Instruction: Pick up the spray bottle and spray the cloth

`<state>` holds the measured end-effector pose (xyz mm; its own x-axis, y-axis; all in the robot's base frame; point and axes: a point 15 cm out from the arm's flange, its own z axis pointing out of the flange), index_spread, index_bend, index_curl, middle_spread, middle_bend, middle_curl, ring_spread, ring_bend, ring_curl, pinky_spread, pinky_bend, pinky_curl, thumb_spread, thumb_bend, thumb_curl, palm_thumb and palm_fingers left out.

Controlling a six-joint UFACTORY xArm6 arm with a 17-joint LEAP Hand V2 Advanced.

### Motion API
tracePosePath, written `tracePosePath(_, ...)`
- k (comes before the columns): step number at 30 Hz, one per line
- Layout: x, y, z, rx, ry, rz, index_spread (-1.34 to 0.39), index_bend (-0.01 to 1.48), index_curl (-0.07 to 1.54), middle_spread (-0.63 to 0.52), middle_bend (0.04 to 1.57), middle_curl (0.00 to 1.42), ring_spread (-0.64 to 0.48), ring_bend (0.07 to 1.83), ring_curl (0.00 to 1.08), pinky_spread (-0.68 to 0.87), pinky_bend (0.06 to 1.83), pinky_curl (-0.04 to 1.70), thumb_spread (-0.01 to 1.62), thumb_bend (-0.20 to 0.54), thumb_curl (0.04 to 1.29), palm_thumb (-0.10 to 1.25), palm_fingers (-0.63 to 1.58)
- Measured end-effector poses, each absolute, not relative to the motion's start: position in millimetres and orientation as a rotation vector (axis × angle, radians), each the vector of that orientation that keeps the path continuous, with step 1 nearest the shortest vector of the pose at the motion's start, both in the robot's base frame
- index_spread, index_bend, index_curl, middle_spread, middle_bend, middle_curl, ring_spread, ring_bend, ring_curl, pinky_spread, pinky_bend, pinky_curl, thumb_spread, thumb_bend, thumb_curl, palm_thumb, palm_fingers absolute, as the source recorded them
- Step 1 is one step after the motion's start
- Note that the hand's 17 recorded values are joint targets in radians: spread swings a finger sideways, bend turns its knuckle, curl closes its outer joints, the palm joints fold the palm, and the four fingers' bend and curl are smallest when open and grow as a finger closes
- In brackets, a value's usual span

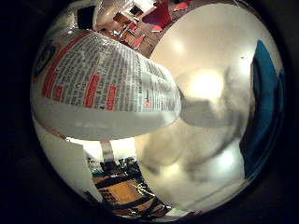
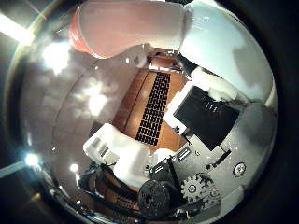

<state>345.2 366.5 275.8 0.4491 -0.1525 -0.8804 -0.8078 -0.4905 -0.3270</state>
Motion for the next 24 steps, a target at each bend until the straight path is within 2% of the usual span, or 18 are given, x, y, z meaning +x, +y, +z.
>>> tracePosePath(12, 346, 367, 264, -1.931, 0.808, 1.081, -0.19, 1.12, 0.75, -0.07, 1.35, 0.62, -0.15, 1.47, 0.58, -0.23, 1.01, 1.22, 0.71, -0.025, 0.86, 0.96, 1.19)
tracePosePath(15, 345, 368, 265, -1.935, 0.808, 1.08, -0.18, 1.07, 0.74, -0.07, 1.31, 0.61, -0.15, 1.45, 0.57, -0.25, 1.0, 1.16, 0.71, -0.032, 0.84, 0.92, 1.18)
tracePosePath(18, 343, 368, 264, -1.952, 0.805, 1.077, -0.19, 0.92, 0.71, -0.06, 1.23, 0.59, -0.16, 1.36, 0.54, -0.29, 0.99, 1.05, 0.67, -0.039, 0.82, 0.88, 1.1)
tracePosePath(20, 340, 366, 261, -1.98, 0.8, 1.078, -0.21, 0.68, 0.67, -0.08, 1.15, 0.56, -0.18, 1.31, 0.52, -0.36, 1.0, 0.97, 0.64, -0.04, 0.79, 0.85, 1.0)
tracePosePath(21, 338, 365, 259, -1.999, 0.798, 1.078, -0.22, 0.61, 0.65, -0.08, 1.12, 0.55, -0.19, 1.29, 0.51, -0.38, 1.0, 0.94, 0.64, -0.04, 0.78, 0.84, 0.97)
tracePosePath(24, 330, 360, 250, -2.081, 0.799, 1.081, -0.33, 0.38, 0.6, -0.12, 0.9, 0.51, -0.24, 1.24, 0.5, -0.45, 0.96, 0.88, 0.73, -0.025, 0.73, 0.86, 0.53)
